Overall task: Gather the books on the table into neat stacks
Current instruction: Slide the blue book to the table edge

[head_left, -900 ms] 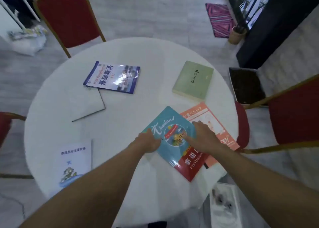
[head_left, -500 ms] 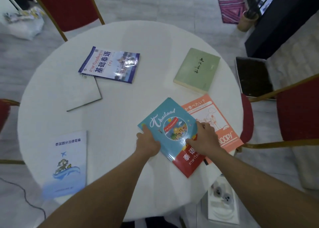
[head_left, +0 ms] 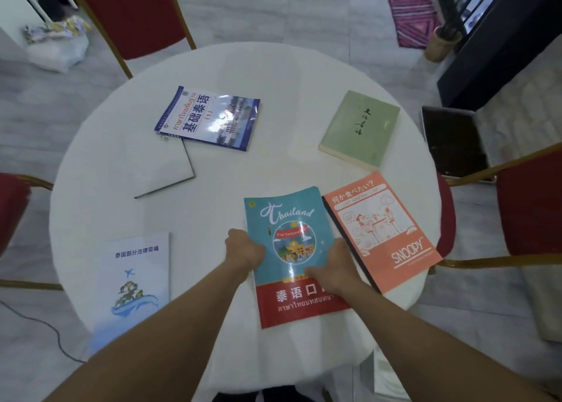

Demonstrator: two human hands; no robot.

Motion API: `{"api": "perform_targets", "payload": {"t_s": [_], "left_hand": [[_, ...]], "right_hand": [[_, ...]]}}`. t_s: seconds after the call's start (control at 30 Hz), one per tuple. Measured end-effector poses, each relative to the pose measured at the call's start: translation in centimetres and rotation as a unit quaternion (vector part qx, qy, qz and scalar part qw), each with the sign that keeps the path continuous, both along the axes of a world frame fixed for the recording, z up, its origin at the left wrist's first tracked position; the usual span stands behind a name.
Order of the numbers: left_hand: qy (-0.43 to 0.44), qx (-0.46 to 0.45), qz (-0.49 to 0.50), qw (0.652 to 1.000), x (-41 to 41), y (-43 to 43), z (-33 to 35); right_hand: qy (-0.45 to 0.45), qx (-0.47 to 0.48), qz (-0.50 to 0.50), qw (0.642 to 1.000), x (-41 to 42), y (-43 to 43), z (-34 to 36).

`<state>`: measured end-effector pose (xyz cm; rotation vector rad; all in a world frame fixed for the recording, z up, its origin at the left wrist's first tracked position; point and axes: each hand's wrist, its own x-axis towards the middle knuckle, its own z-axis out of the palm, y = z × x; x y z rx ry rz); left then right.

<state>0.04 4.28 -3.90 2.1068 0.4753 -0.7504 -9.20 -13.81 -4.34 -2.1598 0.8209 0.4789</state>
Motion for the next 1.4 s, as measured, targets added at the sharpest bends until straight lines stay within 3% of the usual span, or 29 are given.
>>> {"api": "perform_targets", "payload": {"t_s": [0.2,0.37,0.47,0.57,0.77,1.4], "left_hand": [[-0.109,0.070,-0.115,0.985,1.4,4.5,0.3],[-0.168,0.102,-0.277,0.940,0.0,8.8,-1.4],[-0.156,0.109,-0.366,0.911,-0.4,9.8,-1.8],[-0.124,0.131,-0.413,0.893,-0.4,10.3,-2.0],[-0.126,0.161,-0.446,0.871,0.3,10.4,-1.9],[-0.096,0.194,-0.423,0.880,0.3,8.6,-0.4]], "right_hand": [[-0.018,0.087,-0.006,0.996,-0.8,5.2,-0.2],[-0.028,-0.048,0.070,0.996,-2.1,8.0,-0.6],[-0.063,-0.069,0.119,0.988,-1.6,8.4,-0.7],[-0.013,-0.066,0.200,0.977,-0.8,8.3,-1.2],[0.028,-0.070,0.231,0.970,-0.5,8.1,-2.2],[0.035,-0.110,0.274,0.955,-0.4,7.0,-1.4]]}}
